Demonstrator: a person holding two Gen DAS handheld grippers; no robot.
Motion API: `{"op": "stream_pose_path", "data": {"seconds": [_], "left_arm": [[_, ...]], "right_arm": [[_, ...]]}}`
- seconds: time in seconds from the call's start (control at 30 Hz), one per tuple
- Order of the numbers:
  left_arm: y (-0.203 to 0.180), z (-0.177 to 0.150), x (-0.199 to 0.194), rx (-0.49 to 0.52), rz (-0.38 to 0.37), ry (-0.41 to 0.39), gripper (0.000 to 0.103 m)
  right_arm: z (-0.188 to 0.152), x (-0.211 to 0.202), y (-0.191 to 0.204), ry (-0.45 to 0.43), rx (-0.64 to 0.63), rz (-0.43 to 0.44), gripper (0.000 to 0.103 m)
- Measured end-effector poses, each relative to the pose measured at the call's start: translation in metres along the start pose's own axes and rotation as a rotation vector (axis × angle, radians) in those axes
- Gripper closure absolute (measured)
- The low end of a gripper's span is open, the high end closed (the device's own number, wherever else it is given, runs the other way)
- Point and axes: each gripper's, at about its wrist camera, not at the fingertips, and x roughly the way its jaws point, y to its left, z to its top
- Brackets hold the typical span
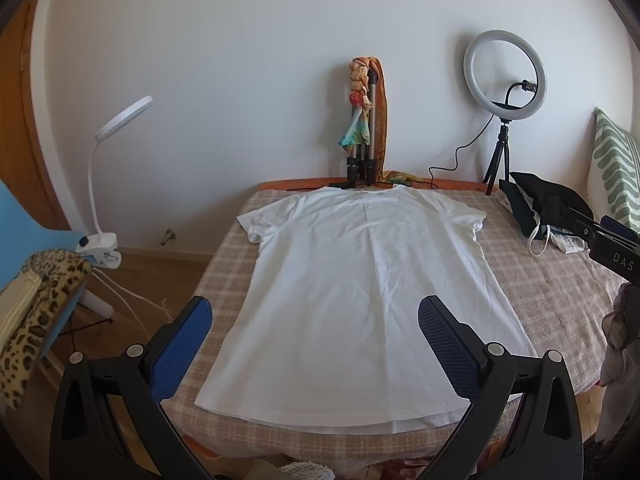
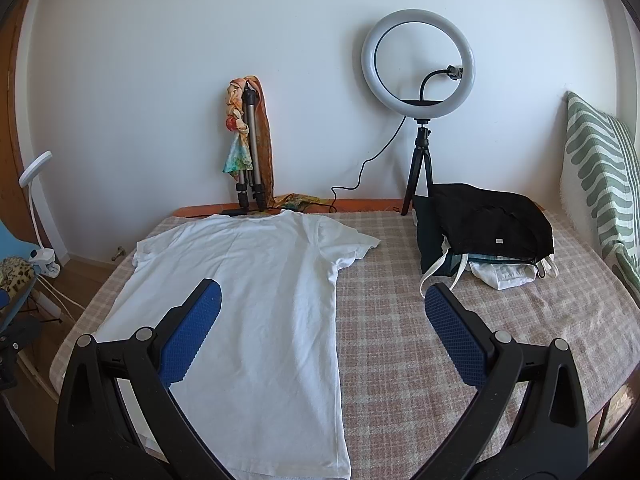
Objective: Fold small clothes
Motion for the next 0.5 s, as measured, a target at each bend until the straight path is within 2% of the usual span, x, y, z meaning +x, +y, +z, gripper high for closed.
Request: {"op": "stream_pose_path", "data": {"seconds": [0.5], "left_arm": [[0.0033, -0.0026, 0.0003, -0.009, 0.001, 0.009, 0.0]], "right_arm": [[-0.0001, 0.001, -0.0004, 0.001, -0.001, 0.001, 0.0]]}}
